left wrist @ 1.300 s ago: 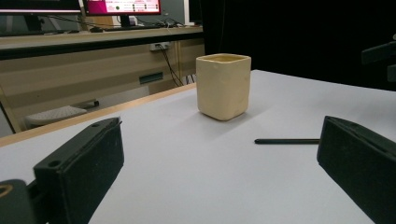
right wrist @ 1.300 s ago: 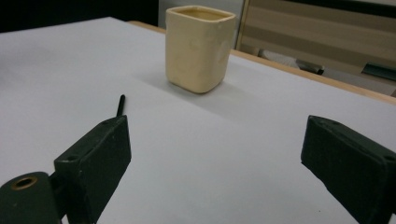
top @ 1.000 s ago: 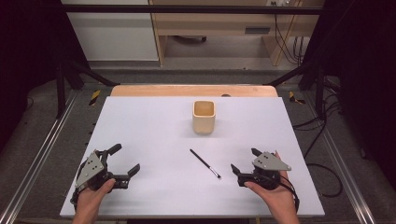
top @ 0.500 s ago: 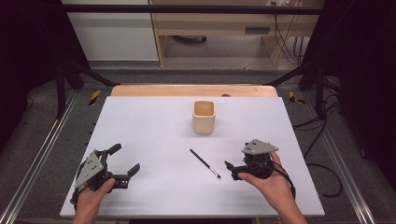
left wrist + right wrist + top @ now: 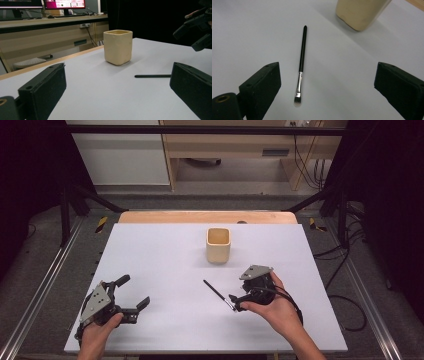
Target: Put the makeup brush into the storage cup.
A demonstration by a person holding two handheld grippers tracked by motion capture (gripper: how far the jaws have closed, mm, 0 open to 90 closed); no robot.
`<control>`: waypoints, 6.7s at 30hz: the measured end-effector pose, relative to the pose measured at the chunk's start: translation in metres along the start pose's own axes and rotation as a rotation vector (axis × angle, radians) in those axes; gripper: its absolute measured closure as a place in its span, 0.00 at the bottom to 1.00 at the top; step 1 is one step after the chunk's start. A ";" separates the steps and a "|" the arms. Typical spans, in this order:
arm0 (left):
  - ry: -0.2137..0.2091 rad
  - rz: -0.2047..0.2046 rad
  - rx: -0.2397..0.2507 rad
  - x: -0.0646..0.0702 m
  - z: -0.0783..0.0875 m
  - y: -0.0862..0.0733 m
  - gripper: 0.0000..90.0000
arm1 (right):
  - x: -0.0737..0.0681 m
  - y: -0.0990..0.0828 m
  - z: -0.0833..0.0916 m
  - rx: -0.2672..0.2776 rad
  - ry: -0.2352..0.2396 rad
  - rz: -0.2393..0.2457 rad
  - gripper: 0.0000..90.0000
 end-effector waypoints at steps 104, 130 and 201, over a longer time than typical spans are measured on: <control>-0.006 -0.018 -0.018 0.000 -0.001 -0.001 0.01 | -0.035 0.002 -0.070 -0.240 0.114 0.010 0.71; -0.014 -0.036 -0.031 0.002 -0.004 -0.002 0.01 | -0.034 -0.003 -0.073 -0.287 0.136 -0.051 0.93; -0.084 -0.255 -0.247 0.049 -0.066 0.019 0.02 | -0.018 0.073 -0.028 -0.277 0.251 0.109 0.93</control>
Point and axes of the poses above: each handheld gripper's, and its own axes: z roughly backward along the jaws, y roughly out of its top, x roughly to its right, the point moved 4 cm from there along -z, roughly forward along the jaws, and after that the axes turned 5 degrees about -y, right-handed, at the moved point
